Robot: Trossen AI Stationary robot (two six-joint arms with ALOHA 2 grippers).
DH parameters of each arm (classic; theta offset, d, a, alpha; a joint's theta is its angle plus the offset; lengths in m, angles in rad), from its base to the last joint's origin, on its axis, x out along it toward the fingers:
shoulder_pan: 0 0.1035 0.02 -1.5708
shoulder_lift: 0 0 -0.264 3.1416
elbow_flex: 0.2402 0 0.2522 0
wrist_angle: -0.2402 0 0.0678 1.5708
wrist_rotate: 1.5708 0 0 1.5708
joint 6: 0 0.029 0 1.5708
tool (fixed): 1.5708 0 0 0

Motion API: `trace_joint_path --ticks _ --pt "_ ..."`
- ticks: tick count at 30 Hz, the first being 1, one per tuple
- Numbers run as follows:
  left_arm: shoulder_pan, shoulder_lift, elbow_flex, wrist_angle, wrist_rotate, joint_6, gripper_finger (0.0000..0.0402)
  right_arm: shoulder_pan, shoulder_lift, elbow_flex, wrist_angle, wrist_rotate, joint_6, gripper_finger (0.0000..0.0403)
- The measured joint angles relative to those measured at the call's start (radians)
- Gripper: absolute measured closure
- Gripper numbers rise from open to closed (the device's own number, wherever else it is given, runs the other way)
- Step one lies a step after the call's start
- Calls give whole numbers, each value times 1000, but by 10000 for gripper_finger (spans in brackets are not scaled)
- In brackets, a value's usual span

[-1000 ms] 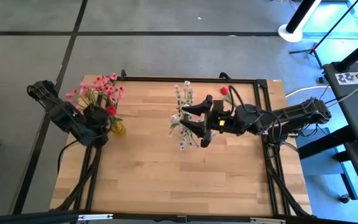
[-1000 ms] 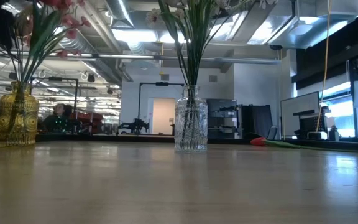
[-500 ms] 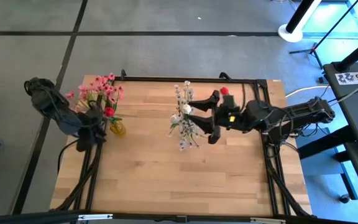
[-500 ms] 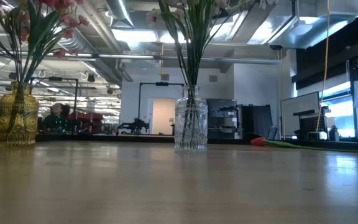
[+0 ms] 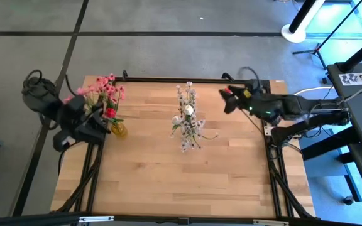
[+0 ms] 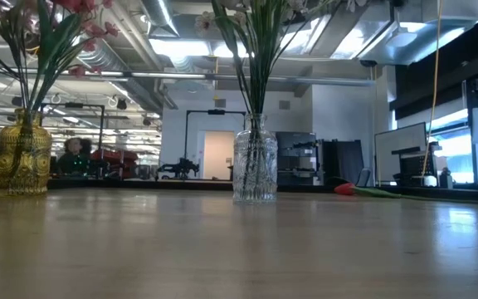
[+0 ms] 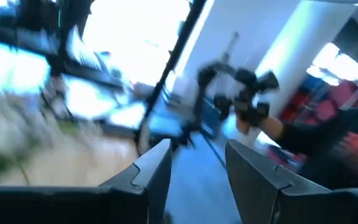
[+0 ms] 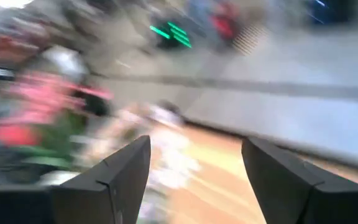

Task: Sort flowers into vase by color
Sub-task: Put the red tulip into the yellow vase

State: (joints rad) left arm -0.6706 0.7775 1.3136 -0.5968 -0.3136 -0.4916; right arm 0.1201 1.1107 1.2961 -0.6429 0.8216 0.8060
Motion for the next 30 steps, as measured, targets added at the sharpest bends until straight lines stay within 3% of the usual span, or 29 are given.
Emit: trace_joint_path --ticks 4,7,10,15,19,26,30 --pt "1 21 0 55 -166 182 255 -160 35 -3 -392 -128 249 150" --pt "3 46 0 60 -331 245 255 -296 93 -42 -470 -262 282 150" --pt "23 82 0 59 -429 257 255 -449 147 -94 -453 -409 200 150" --pt "60 134 -2 56 -447 232 255 -735 241 -174 -381 -585 2 150" --pt "97 171 -2 60 -488 192 255 -897 341 -207 -251 -730 -165 150" --pt "190 220 -2 100 -488 134 255 -1001 548 -212 -86 -789 -297 150" --pt "247 231 -2 98 -478 130 255 -1020 641 -212 -80 -789 -333 150"
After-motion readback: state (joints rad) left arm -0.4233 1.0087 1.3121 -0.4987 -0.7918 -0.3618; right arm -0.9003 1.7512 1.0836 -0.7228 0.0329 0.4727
